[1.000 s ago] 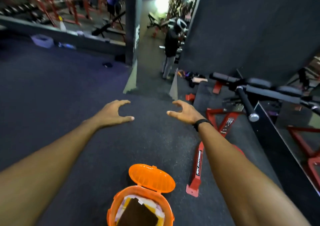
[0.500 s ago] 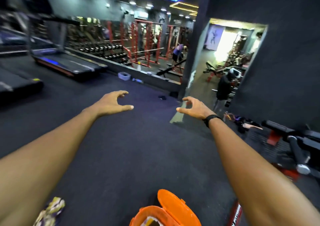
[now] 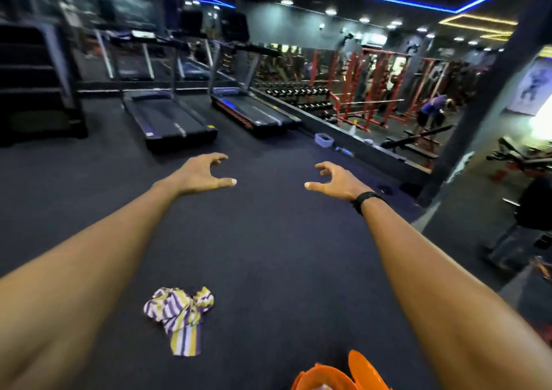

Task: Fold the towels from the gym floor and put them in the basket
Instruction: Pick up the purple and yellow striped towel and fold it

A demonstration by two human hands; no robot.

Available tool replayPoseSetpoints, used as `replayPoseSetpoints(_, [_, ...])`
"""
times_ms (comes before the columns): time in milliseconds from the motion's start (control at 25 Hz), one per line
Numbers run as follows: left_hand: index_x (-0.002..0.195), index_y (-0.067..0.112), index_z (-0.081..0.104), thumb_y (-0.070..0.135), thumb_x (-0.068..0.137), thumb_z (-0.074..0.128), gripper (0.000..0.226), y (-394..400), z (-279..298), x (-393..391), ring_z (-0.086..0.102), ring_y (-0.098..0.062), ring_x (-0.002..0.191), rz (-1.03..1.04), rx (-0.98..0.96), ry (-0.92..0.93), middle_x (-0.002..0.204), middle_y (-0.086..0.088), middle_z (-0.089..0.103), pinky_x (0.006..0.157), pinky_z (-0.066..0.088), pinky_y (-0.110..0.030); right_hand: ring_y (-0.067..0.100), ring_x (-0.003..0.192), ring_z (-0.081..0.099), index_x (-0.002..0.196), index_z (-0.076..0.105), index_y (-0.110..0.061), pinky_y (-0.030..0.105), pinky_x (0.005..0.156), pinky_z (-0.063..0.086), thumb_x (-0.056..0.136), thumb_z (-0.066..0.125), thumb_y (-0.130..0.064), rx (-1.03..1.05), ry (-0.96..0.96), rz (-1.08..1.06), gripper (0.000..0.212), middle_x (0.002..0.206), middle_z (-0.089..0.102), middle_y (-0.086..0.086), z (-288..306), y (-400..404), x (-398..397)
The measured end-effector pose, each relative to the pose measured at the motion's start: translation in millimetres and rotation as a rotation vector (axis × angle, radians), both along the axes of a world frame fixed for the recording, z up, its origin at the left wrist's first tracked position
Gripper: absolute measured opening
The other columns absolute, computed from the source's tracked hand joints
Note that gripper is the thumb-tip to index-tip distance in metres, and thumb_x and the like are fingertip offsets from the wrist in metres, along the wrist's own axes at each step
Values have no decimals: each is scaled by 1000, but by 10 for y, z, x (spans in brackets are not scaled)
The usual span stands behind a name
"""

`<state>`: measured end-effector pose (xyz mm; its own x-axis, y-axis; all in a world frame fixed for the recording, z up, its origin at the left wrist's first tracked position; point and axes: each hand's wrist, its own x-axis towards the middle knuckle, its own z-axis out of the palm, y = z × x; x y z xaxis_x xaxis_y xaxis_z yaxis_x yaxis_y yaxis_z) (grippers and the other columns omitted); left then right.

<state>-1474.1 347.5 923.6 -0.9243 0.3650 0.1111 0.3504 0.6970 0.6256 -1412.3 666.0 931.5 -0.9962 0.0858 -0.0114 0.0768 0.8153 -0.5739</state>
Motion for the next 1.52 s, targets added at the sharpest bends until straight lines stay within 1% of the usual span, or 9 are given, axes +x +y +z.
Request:
replayPoseSetpoints(200, [140, 19, 45, 46, 75, 76, 77, -1267, -4, -370, 45, -17, 132, 144, -16, 18, 142, -4, 49, 110, 32, -30, 23, 130, 45, 143, 36, -20, 34, 100, 39, 82, 68, -48, 2, 5, 129, 75, 146, 41, 6, 79, -1211, -795])
replayPoseSetpoints(480, [139, 20, 46, 46, 76, 75, 74, -2722, 23, -935, 43, -19, 133, 272, -5, 12, 142, -4, 48, 110, 33, -34, 22, 128, 46, 142, 38, -24, 36, 100, 41, 81, 69, -50, -38, 27, 231, 73, 144, 43, 3, 114, -2628, -1673])
replayPoseSetpoints(680, [139, 24, 45, 48, 75, 75, 74, -3266, -169, -1344, 44, -21, 132, 325, 26, -58, 141, -5, 49, 108, 34, -36, 21, 124, 49, 139, 42, -26, 35, 99, 42, 80, 69, -50, -42, 1, 267, 69, 141, 45, 2, -6, -3138, -2233])
replayPoseSetpoints(840, [140, 23, 44, 48, 76, 74, 75, -3458, -583, -1789, 44, -21, 132, 343, 13, -155, 142, -6, 48, 107, 35, -36, 23, 123, 50, 139, 42, -24, 35, 97, 41, 82, 68, -49, -18, -73, 297, 67, 141, 45, 3, -382, -3328, -2773])
replayPoseSetpoints(960, [140, 21, 44, 46, 77, 74, 75, -3487, -873, -2178, 43, -22, 133, 359, 2, -203, 141, -6, 48, 108, 34, -36, 24, 126, 47, 140, 41, -22, 36, 98, 40, 83, 67, -48, -29, -130, 295, 67, 142, 44, 3, -732, -3338, -3227])
replayPoseSetpoints(1120, [141, 19, 43, 47, 77, 73, 76, -3408, -1436, -2840, 43, -20, 133, 342, -39, -313, 143, -6, 48, 112, 34, -39, 24, 128, 45, 140, 42, -19, 34, 98, 39, 84, 67, -45, -39, -226, 294, 66, 141, 45, 6, -1454, -3338, -3904])
replayPoseSetpoints(1280, [139, 17, 45, 43, 78, 74, 73, -3291, -2132, -3288, 45, -20, 132, 345, -50, -449, 140, -6, 50, 109, 33, -32, 23, 131, 44, 139, 43, -12, 36, 103, 37, 85, 68, -40, 21, -370, 305, 65, 142, 46, 9, -2275, -3378, -4295])
replayPoseSetpoints(1400, [139, 17, 46, 43, 78, 74, 72, -3239, -2913, -3571, 46, -20, 131, 304, -77, -582, 140, -7, 50, 106, 34, -31, 25, 130, 45, 138, 44, -13, 40, 104, 38, 86, 67, -40, 59, -482, 276, 63, 141, 47, 8, -3115, -3407, -4483])
replayPoseSetpoints(1520, [139, 16, 45, 40, 79, 74, 71, -3173, -3934, -3756, 46, -20, 131, 243, -109, -704, 141, -8, 50, 105, 34, -30, 26, 129, 46, 136, 45, -15, 44, 104, 41, 85, 67, -41, 83, -615, 251, 61, 141, 48, 8, -4221, -3436, -4522])
